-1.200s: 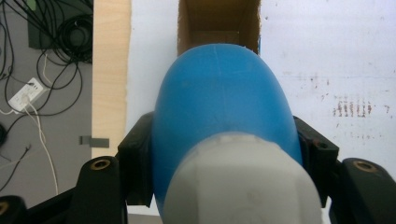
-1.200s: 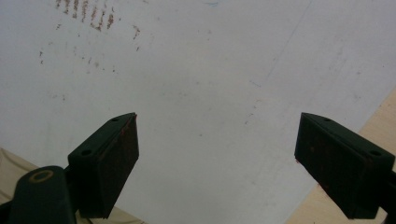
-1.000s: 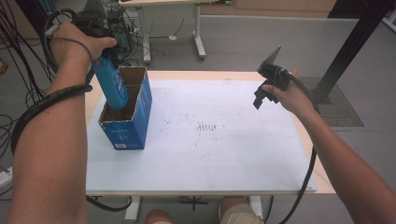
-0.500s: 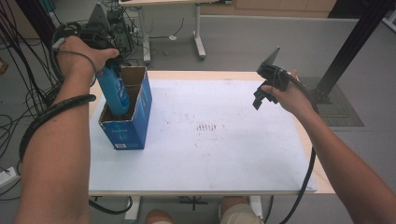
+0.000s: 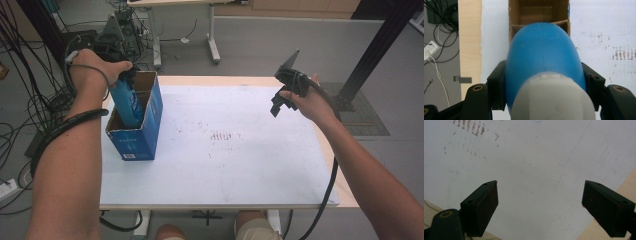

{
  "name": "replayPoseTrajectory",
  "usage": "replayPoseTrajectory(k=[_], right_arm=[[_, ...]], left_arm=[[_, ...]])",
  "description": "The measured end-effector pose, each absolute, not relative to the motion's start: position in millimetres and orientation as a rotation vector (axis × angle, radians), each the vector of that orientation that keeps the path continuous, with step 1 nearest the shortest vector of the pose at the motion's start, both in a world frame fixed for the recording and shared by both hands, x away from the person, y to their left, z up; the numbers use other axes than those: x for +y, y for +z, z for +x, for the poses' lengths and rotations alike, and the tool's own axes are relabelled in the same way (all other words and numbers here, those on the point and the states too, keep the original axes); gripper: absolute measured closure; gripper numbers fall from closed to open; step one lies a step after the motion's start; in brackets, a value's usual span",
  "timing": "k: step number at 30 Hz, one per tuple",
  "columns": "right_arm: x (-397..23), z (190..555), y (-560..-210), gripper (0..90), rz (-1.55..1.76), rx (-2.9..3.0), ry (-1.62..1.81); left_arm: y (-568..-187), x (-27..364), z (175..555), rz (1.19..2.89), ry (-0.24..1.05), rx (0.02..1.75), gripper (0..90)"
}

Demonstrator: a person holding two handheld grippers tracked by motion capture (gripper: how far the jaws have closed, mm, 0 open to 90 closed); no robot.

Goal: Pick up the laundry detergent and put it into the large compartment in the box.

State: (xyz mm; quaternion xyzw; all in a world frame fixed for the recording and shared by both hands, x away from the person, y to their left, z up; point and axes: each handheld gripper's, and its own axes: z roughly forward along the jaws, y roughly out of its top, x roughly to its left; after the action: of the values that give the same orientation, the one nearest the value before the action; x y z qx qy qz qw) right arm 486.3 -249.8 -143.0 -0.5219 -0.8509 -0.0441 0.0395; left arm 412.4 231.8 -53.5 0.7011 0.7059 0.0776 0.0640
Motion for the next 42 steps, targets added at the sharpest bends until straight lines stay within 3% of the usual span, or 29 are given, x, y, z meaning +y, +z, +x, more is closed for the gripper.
replayPoseTrajectory(k=[42], right_arm=[[-254.4, 484.0, -140.4, 13.6, -1.612, -2.606, -0.142]], left_arm=[[-135.1, 219.9, 415.1, 2.206, 0.226, 2.102, 37.3]])
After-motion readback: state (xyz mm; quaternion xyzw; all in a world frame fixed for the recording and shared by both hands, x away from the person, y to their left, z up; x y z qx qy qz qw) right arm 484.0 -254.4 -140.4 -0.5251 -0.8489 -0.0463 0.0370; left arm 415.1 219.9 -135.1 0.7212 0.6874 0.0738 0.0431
